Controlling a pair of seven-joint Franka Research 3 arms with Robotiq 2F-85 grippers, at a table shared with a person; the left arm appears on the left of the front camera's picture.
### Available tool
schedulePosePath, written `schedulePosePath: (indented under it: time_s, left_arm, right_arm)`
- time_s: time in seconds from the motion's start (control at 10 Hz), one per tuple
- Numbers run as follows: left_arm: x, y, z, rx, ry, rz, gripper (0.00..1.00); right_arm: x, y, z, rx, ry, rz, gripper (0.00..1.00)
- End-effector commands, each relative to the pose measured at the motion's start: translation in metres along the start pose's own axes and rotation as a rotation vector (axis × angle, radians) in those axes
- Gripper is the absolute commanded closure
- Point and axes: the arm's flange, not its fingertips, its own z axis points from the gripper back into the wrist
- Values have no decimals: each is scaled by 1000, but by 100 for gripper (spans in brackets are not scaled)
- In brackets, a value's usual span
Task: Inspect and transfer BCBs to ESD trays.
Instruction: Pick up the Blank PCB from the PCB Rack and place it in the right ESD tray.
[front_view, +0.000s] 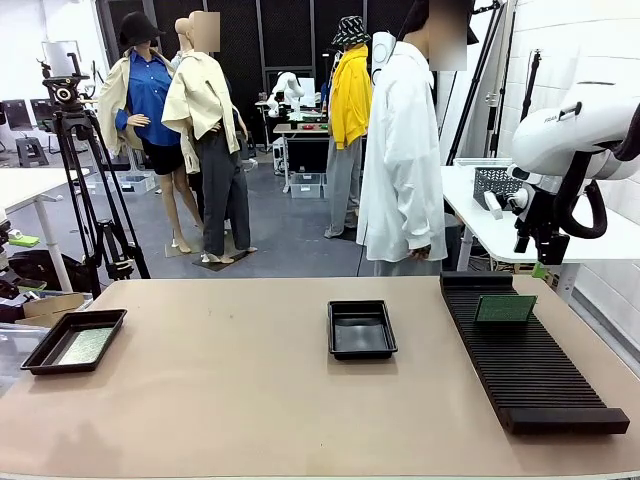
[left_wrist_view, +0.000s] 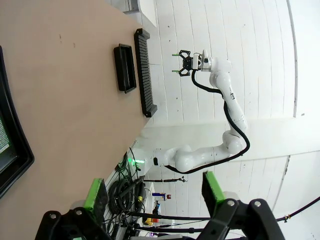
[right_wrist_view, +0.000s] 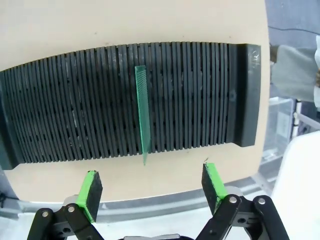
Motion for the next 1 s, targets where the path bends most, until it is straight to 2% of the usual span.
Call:
schedulePosePath:
  time_s: [0.0, 0.3, 0.6, 0.7, 0.9]
  left_arm:
    - [0, -1, 1, -2, 0, -2, 0]
    - [0, -1, 1, -2, 0, -2, 0]
    - [0, -1, 1, -2, 0, -2, 0]
    - [0, -1, 1, -2, 0, -2, 0]
    - [0, -1, 1, -2, 0, -2, 0]
  right_arm:
    - [-1, 0, 0, 1, 12, 2, 0]
    - [1, 7, -16, -31, -65, -28, 0]
    - [9, 4, -31, -11, -69, -18, 0]
    - [15, -7, -48, -7, -51, -15, 0]
    - [15, -8, -49, -10, -48, -20, 0]
